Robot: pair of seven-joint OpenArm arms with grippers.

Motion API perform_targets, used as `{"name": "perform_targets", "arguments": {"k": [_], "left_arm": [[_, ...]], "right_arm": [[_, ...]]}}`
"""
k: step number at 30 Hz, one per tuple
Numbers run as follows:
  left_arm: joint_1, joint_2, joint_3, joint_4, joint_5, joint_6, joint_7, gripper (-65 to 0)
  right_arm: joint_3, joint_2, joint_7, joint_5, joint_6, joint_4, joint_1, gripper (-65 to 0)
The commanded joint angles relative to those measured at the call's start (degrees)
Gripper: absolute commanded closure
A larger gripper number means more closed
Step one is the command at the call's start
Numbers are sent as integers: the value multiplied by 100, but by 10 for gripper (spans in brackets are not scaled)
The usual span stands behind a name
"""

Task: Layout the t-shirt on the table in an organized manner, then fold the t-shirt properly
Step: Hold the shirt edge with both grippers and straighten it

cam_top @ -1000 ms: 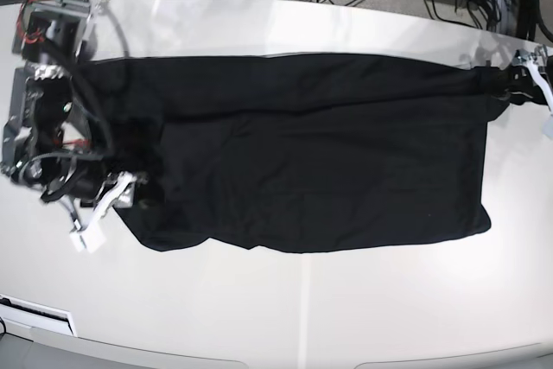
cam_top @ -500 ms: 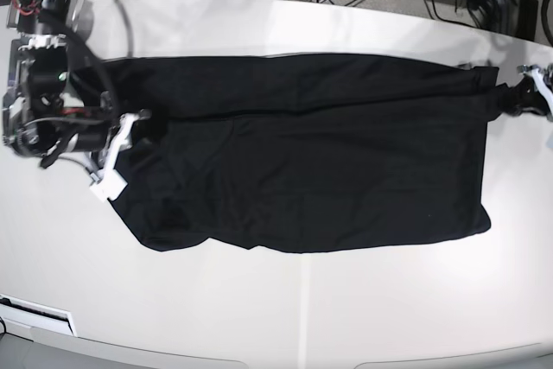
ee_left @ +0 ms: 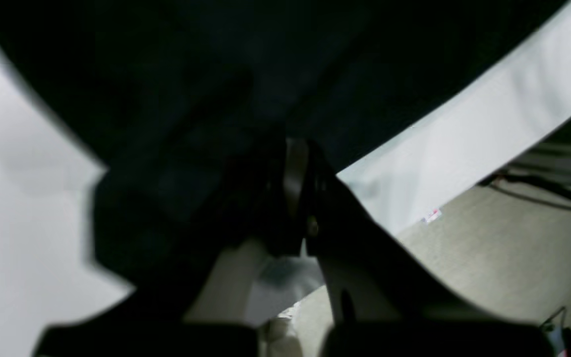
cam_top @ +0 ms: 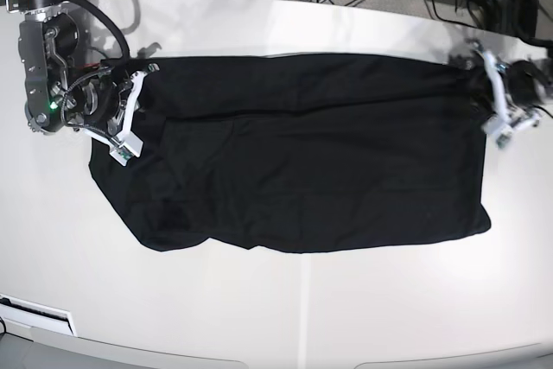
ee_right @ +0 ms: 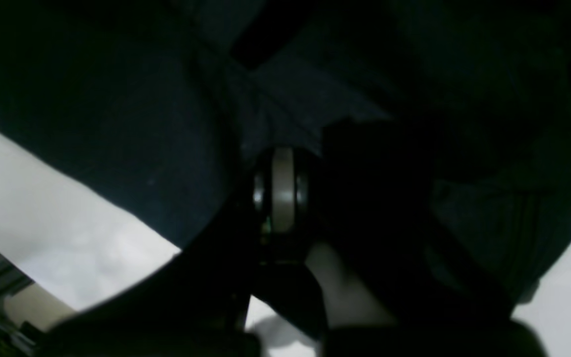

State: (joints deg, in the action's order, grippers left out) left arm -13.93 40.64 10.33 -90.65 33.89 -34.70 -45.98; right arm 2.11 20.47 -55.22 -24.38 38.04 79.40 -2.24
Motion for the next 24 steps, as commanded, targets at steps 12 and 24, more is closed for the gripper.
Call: {"name": "perform_targets", "arguments": {"k": [12,24], "left_arm": [[673,-254,-581,1451,-931,560,577,0],[796,155,-577,575,308,433,-693,0]], "right_arm": [[-17,52,188,234,-2,59,-26,0],[-26,96,155,210,-11,264,0,0]]}}
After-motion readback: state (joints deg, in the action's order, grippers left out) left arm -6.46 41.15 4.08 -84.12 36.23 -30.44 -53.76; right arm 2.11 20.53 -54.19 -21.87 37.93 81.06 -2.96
